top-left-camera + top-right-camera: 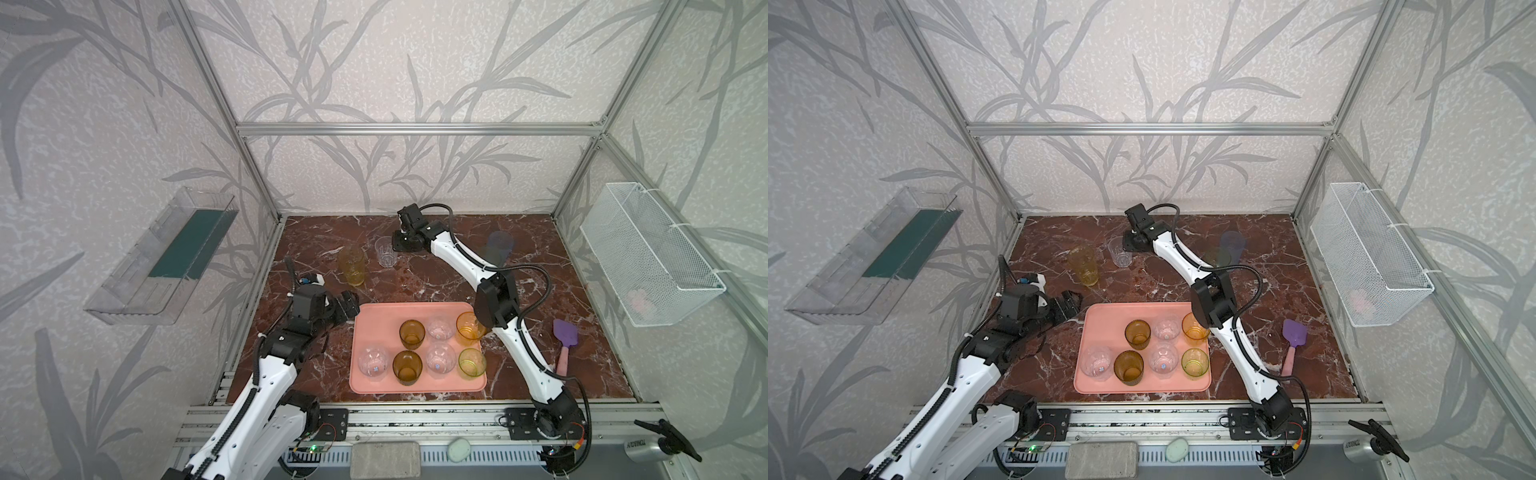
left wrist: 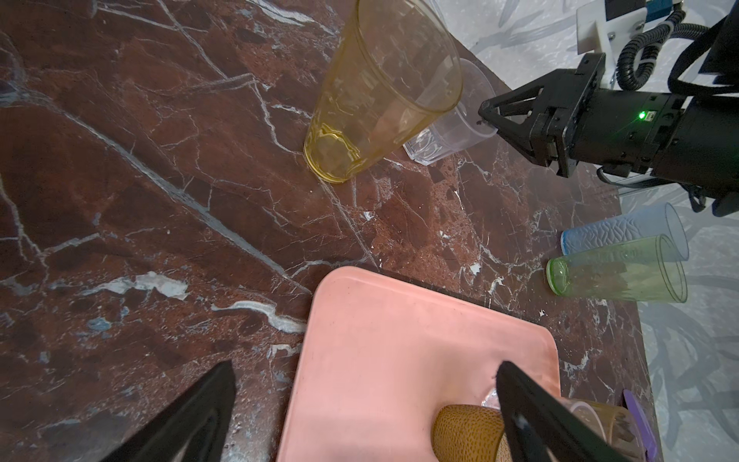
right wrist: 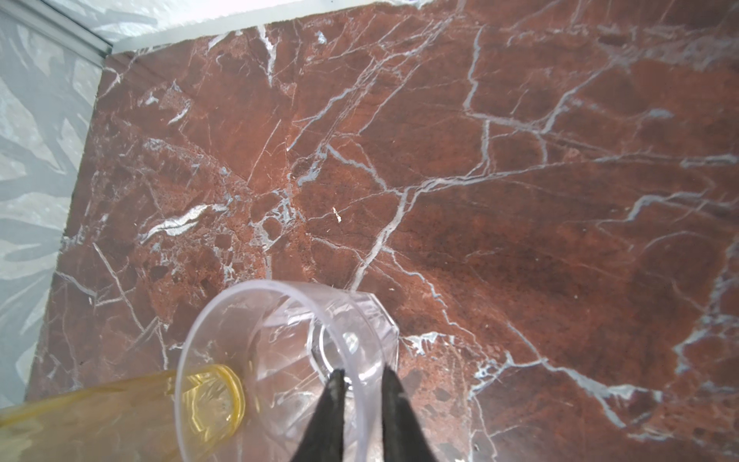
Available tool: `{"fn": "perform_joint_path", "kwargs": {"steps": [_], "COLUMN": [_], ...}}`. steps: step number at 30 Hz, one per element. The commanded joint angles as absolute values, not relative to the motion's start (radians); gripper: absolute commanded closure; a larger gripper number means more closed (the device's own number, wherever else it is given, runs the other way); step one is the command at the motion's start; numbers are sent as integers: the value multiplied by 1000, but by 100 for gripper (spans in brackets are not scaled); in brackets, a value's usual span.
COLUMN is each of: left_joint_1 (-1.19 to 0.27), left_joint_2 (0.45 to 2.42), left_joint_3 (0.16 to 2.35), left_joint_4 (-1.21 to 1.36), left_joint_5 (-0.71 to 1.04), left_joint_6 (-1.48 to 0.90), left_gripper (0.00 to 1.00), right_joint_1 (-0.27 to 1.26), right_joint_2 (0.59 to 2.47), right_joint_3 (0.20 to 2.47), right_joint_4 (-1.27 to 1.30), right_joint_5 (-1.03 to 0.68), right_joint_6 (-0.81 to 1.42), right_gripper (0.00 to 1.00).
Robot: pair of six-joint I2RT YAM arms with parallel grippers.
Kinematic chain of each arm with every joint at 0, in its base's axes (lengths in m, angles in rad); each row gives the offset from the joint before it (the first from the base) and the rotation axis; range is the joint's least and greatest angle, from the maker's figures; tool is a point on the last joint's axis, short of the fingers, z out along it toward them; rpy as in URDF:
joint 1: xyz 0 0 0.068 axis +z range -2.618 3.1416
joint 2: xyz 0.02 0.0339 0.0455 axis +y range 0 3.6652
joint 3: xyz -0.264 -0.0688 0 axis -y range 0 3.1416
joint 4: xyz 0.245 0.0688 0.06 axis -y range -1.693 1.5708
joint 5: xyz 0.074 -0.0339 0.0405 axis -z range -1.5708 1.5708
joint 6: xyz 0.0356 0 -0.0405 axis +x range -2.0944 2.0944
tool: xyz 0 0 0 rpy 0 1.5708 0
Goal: Place the glasses into the tray
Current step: 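Lower the right gripper into the clear tumbler beyond the tray and grip it, then lift the clear tumbler with the right gripper and carry it toward the tray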
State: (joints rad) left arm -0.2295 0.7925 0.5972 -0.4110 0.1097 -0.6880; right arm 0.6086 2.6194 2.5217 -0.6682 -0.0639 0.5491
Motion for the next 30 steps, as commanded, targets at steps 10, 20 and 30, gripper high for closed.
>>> {"fn": "perform_joint_path", "kwargs": {"steps": [10, 20, 30], "left_joint_1": [-224, -224, -224], "left_joint_2": [762, 760, 749], "left_joint_3": [594, 592, 591], "left_joint_4": [-420, -415, -418], "left_joint_5": [97, 108, 114], "left_joint_6": [-672, -672, -670], "left_gripper": [1, 1, 1], "right_joint_1": [606, 601, 594], "right_joint_2": [2588, 2533, 2467], "right_joint_3": [2511, 2461, 2417], "right_joint_4": [-701, -700, -705], "right_joint_5": [-52, -52, -66], "right_joint_6": [543, 535, 525], "right_gripper": [94, 100, 100]}}
